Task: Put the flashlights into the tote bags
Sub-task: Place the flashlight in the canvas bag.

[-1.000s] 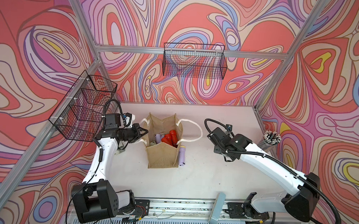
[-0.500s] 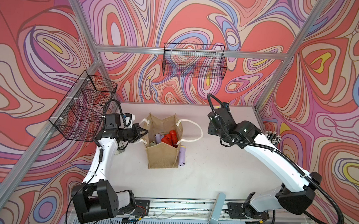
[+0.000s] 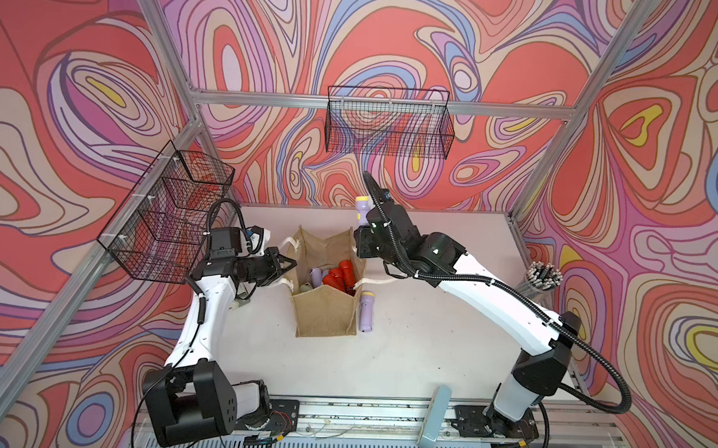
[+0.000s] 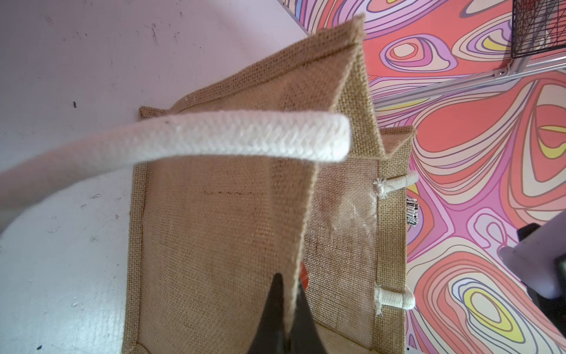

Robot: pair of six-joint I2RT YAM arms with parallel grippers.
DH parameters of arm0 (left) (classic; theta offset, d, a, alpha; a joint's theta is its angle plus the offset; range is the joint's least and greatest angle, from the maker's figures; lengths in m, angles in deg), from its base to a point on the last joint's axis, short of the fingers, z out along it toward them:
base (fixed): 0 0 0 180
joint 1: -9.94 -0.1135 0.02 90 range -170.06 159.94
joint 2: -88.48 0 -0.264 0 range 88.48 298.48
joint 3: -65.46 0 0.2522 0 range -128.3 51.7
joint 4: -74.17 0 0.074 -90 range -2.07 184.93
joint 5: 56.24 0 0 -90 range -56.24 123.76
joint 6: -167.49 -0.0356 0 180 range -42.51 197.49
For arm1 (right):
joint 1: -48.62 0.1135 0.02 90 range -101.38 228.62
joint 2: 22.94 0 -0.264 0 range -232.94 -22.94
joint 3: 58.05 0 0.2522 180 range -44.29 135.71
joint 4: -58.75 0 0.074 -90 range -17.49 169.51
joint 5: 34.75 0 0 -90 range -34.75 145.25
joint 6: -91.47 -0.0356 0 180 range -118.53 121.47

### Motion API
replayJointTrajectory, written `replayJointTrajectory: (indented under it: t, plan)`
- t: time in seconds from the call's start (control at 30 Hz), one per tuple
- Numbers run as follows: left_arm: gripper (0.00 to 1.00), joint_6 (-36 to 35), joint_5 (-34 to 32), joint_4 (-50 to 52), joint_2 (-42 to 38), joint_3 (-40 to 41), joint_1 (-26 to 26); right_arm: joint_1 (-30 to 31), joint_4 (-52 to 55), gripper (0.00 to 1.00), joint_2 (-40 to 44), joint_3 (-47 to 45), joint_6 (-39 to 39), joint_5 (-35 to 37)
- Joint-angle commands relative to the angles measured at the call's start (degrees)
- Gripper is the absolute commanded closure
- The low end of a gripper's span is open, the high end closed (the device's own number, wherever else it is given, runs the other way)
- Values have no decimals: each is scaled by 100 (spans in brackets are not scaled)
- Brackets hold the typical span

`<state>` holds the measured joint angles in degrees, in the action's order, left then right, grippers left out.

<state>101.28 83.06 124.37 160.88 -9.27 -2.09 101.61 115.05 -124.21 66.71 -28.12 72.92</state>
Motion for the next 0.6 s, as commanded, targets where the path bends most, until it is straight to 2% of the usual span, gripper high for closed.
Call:
replayJointTrajectory:
  t: [0.0,0.57]
  plan:
    - [100,-94,227,-50,-187,-30,-1,121,-367,84,-348,175,207,-630]
    - [100,-94,292,-78,-160,-18,-1,377,-836,83,-1547,369,-121,-1983]
